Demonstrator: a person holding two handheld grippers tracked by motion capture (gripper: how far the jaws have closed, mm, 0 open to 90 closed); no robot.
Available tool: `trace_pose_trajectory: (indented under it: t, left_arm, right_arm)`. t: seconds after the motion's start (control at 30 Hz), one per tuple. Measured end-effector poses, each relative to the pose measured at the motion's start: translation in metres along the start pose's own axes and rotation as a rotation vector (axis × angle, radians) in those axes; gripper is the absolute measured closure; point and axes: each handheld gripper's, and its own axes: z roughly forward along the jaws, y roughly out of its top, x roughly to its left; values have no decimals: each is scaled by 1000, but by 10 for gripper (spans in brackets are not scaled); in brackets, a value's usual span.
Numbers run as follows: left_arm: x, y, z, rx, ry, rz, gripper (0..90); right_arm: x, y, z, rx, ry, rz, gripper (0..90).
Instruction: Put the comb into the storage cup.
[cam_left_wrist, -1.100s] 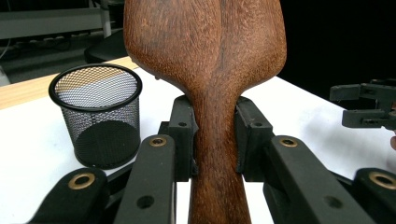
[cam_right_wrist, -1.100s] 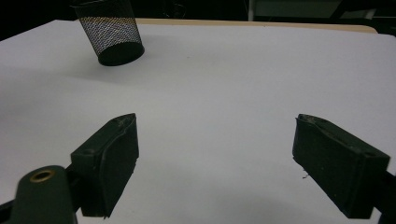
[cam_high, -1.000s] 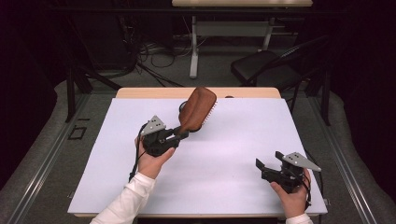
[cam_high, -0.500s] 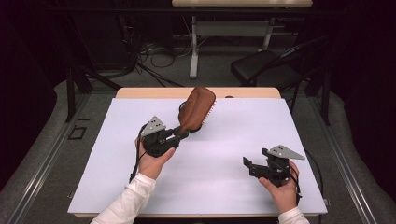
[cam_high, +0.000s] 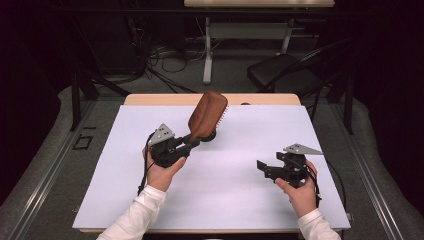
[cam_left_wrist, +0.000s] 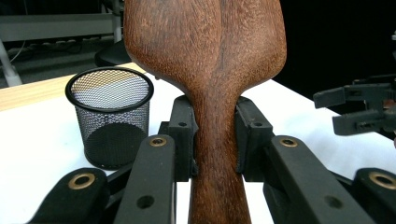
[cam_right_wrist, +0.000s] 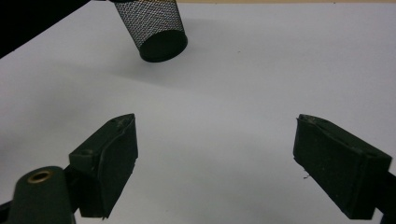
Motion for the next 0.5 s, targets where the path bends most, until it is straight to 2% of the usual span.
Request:
trace_pose_trajectory:
  t: [0.17, 0.2, 0.4, 0.5]
  left_arm:
    - [1, 0, -1, -5, 1, -2, 717]
    - [1, 0, -1, -3, 0, -4, 717]
    - [2, 0, -1, -7, 5, -4, 717]
    - [3, 0, -1, -6, 8, -5, 717]
  right_arm:
    - [-6, 8, 3, 44, 13, 56, 104]
    - [-8, 11, 5, 56, 25, 80, 101]
    - [-12, 18, 7, 76, 28, 122, 81]
    - [-15, 23, 8, 87, 29, 126, 70]
